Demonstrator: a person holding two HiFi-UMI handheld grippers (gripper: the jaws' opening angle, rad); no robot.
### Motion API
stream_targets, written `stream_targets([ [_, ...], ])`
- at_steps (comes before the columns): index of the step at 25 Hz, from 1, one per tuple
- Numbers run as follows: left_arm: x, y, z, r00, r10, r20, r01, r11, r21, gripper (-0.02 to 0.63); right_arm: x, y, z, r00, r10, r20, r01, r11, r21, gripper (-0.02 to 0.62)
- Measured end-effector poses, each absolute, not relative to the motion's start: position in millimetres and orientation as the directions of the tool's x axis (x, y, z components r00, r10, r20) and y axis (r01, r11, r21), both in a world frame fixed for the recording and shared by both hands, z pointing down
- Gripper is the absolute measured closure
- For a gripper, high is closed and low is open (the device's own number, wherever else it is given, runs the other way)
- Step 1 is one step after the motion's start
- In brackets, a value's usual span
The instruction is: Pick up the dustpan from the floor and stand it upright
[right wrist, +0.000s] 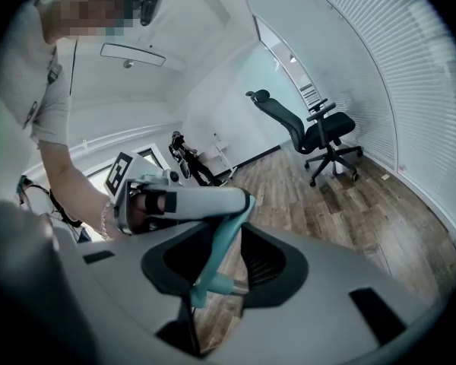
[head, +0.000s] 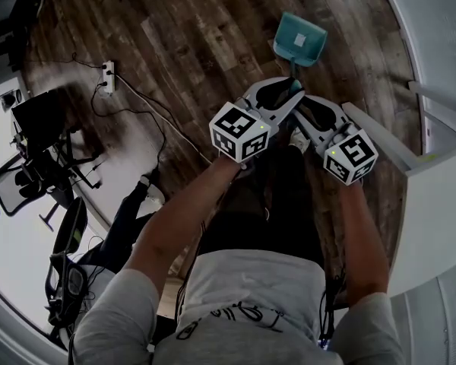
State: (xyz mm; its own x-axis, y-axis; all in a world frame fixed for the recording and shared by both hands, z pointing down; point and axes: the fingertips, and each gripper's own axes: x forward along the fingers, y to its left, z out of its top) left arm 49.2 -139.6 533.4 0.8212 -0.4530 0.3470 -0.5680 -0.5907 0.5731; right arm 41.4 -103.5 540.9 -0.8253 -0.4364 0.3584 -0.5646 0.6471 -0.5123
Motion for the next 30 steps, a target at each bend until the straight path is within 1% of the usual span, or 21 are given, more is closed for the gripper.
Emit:
stream_targets([
  [4, 50, -148, 528, 0.821, -0.458, 0.341, -0.567, -0.582, 0.583, 0.503, 45, -111, 534, -0.819, -0.453, 0.353, -0.574, 0.633, -0.519, 0.503],
  [9, 51, -165, 529, 0.816, -0.479, 0.323, -0.572, -0.585, 0.575, 0.503, 53, -125, 530, -0.797, -0.499, 0.341, -0.604, 0.639, -0.476, 0.503],
  [24, 29, -159, 533, 0.779, -0.529, 0.337, -0.623, -0.591, 0.512, 0.494, 38, -119, 533, -0.787, -0.523, 0.328, -0.617, 0.661, -0.427, 0.500],
  [30, 24, -159, 533, 0.761, -0.547, 0.350, -0.647, -0.591, 0.483, 0.479, 37, -119, 532, -0.779, -0.525, 0.343, -0.627, 0.669, -0.400, 0.499],
])
